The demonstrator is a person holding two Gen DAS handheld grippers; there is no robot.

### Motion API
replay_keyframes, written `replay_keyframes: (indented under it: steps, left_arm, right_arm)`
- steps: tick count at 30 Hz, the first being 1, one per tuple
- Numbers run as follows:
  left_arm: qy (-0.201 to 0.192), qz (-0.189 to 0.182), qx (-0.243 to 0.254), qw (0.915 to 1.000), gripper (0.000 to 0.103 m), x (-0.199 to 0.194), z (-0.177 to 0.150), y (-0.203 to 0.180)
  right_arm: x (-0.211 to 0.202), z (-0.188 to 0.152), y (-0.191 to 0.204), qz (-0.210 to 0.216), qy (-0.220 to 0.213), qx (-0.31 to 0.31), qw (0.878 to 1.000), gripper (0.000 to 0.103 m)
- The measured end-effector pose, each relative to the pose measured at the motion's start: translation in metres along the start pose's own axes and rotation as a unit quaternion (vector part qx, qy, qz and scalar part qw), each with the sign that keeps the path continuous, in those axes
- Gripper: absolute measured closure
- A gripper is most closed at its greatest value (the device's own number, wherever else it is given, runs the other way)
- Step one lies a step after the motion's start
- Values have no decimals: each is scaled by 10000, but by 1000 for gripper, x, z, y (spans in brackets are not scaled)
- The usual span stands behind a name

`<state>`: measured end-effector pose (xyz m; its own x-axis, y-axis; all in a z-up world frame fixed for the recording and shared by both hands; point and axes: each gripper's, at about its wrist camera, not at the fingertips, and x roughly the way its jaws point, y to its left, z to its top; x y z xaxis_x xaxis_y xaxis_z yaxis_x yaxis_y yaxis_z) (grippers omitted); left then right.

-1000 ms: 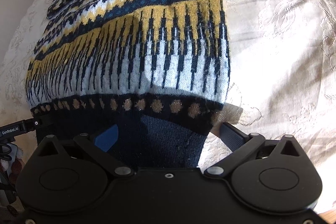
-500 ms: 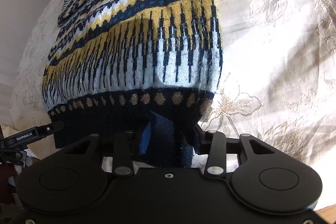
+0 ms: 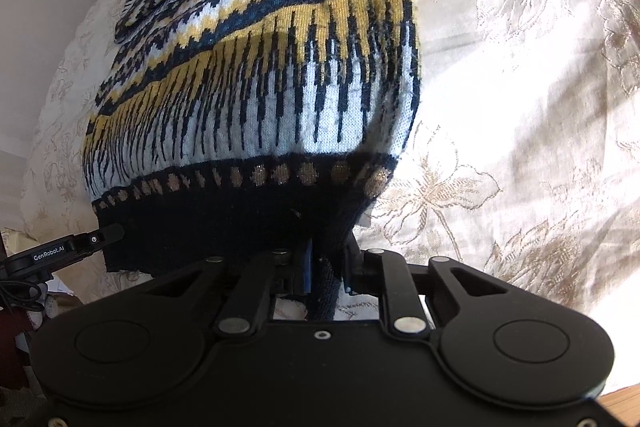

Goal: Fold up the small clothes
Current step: 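Grasp the navy hem ribbing with both tools, then lift the hem with both tools and carry it toward the collar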

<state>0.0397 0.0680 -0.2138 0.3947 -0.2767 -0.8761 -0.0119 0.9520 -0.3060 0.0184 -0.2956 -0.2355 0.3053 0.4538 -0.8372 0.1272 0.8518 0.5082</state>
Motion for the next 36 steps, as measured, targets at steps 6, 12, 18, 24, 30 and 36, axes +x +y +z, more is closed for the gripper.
replay_keyframes:
  steps: [6, 12, 18, 24, 30, 36]
  left_arm:
    - [-81, -103, -73, 9999, 89, -3, 1, 0]
    - [-425, -406, -214, 9980, 98, -38, 7, 2]
    - [-931, -715, -453, 9921, 98, -80, 30, -1]
    - [-1488, -966, -555, 9826, 98, -103, 76, -6]
    - [-1919, -1158, -508, 9732, 98, -106, 132, -13]
    - [-2125, -1322, -558, 9666, 98, -91, 190, -15]
  right_arm:
    - [0, 2, 3, 146, 47, -19, 9999, 84]
    - [-35, 7, 10, 645, -333, 77, 9973, 89]
    - [-73, 30, 19, 1014, -900, 159, 9906, 89]
    - [-99, 74, 30, 1288, -1525, 332, 9793, 89]
    - [-104, 129, 41, 1475, -1964, 508, 9680, 89]
    - [-91, 186, 51, 1536, -2236, 613, 9605, 89]
